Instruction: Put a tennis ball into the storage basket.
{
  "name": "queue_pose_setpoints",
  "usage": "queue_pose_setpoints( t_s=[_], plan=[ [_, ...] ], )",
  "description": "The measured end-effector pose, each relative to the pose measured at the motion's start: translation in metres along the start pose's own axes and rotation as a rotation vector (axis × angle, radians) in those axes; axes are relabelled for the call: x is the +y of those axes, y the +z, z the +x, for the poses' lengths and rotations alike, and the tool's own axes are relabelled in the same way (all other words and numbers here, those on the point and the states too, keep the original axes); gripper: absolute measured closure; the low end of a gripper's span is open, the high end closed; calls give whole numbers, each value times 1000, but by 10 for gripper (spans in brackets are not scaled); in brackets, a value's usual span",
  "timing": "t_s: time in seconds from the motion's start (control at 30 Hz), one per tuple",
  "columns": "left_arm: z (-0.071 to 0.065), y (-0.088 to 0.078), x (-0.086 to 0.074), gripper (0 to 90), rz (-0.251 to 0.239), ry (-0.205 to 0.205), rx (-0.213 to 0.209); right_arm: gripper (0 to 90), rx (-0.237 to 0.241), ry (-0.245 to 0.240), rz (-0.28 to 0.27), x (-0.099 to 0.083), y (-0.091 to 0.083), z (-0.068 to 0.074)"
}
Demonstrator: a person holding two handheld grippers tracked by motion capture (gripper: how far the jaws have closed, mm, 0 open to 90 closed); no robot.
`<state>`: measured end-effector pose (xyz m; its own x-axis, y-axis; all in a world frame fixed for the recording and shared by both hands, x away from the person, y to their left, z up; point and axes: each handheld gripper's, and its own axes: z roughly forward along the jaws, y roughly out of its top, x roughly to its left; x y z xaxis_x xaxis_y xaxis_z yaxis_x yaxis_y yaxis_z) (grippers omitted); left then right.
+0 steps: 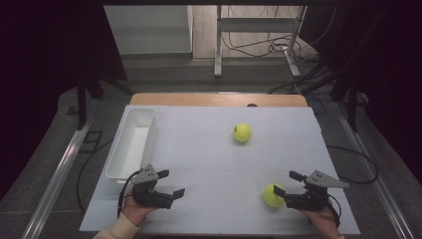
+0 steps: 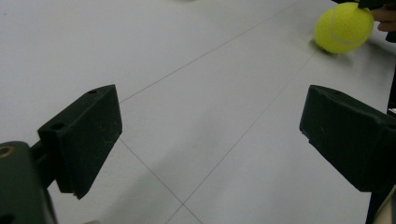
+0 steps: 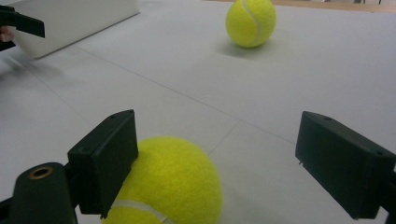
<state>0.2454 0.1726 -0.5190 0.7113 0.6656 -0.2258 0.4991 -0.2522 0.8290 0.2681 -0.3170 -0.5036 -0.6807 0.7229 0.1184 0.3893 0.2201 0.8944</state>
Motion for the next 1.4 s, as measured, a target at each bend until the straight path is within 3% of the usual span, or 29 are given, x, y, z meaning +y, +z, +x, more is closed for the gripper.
queue_pose_setpoints(
  t_s=[0.43, 0.8, 1.0, 1.4],
  plan=[
    [-6, 6, 3, 65, 11, -1, 11, 139, 3, -7, -8, 1, -2, 4],
    [-13, 13, 9, 65, 21, 22, -3, 140, -9, -12, -10, 2, -3, 5],
    [-14, 16, 17, 65, 15, 17, -22, 140, -11, 0, -11, 2, -3, 4],
    [-26, 31, 29, 71, 26, 50, -70, 143, -6, 11, -19, 4, -2, 4]
  ],
)
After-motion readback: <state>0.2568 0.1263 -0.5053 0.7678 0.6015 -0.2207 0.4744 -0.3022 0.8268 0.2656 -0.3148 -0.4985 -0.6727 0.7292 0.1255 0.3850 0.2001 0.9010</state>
